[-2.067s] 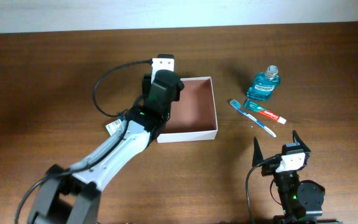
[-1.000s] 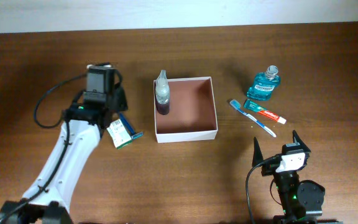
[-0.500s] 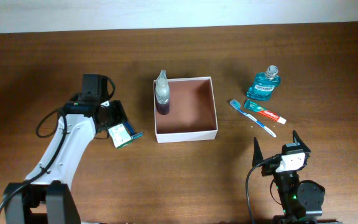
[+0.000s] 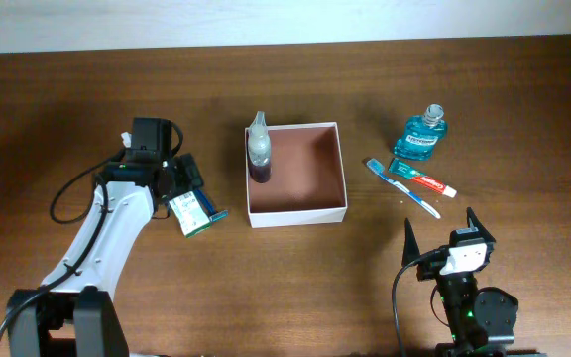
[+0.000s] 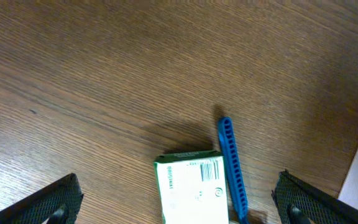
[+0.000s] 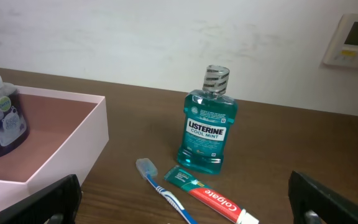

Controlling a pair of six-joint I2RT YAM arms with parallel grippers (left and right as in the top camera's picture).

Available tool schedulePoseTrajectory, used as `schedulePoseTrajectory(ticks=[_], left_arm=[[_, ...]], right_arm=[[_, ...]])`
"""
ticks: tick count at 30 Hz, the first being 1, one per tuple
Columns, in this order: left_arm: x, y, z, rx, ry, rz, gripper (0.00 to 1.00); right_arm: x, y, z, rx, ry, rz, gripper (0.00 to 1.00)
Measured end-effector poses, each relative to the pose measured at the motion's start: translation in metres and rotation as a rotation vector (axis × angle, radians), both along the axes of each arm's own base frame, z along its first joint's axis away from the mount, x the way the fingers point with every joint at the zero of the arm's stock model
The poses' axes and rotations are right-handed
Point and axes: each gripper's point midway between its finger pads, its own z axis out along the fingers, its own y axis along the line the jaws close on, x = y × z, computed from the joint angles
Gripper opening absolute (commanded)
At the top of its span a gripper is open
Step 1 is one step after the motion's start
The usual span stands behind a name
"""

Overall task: Pack container
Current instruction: 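Move the left gripper back above the green razor pack, then reach the right gripper to the teal Listerine bottle cap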

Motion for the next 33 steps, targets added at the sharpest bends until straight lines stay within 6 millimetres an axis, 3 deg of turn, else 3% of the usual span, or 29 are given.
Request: schedulePoseTrajectory(ticks=[9,12,15,19,21,27,33], left_arm=[[0.000,0.003,0.000,0.016,-0.001,0.007,0.99],[0.000,0.003,0.001,0.016,-0.001,0.007,0.99],[0.000,0.003,0.000,0.016,-0.001,0.007,0.99],[0.000,0.003,0.001,0.016,-0.001,0.007,0.99],[0.000,0.003,0.000,0.016,-0.001,0.007,0.99],[0.000,0.003,0.000,0.018,-0.001,0.007,0.99],[-0.001,0.004,0.000,0.020,0.001,0.008,0.99]], right_arm=[[0.000,0.001,0.001,0.000,-0.003,0.003,0.99],[-0.001,0.009,0.008,0.005,-0.032,0.054,0.99],[-0.002,0.018,0.013,0.048,-0.047,0.105,0.99],[-0.002,0.016,0.011,0.124,0.005,0.086,0.99],[-0.002,0.014,0.021,0.140,0.026,0.071,0.99],[0.012,0.007,0.077,0.109,0.117,0.029,0.98],[0.052,0.003,0.101,0.007,0.358,0.022,0.99]])
